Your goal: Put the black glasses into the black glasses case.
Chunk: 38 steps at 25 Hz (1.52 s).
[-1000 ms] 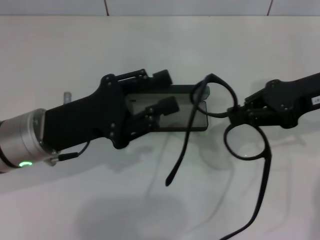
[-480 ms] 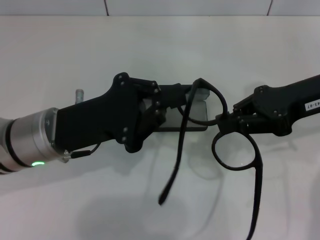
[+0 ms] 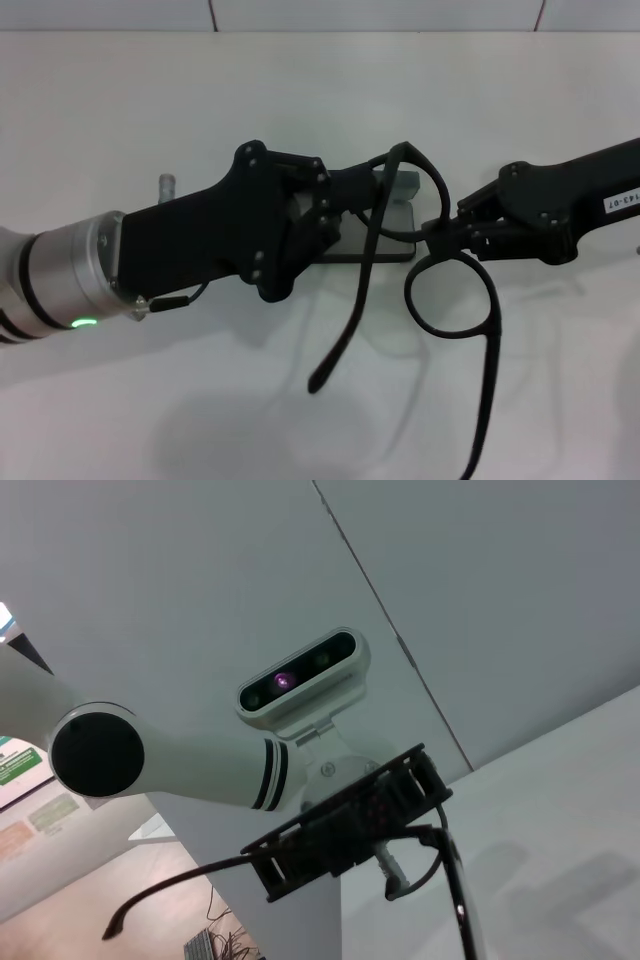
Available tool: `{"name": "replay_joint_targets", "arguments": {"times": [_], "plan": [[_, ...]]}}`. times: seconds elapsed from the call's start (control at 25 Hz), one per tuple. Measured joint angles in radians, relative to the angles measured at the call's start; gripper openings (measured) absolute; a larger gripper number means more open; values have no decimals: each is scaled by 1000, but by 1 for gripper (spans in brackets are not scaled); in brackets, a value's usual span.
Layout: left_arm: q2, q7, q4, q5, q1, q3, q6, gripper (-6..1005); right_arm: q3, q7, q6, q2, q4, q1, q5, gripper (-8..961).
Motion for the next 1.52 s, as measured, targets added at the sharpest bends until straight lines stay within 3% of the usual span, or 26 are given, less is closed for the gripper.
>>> {"name": "replay_joint_targets", "arguments": {"times": [0.24, 0.56, 0.88, 1.24, 1.52], "plan": [[2, 8, -4, -7, -3, -7, -1, 19, -3, -1, -3, 0, 1, 8, 0, 73], [12, 18, 8, -57, 40, -36, -33, 19, -11, -3, -26, -2, 1, 9, 9, 71], [7, 12, 7, -57, 34, -28, 34, 19, -49, -6, 7, 3, 22, 8, 17, 71], [5, 8, 0, -65, 7, 57, 58, 20, -52, -10, 34, 4, 66, 20, 24, 70], [3, 10, -5, -58, -6, 64, 53, 20, -68, -11, 35, 9, 69, 24, 51, 70]]}}
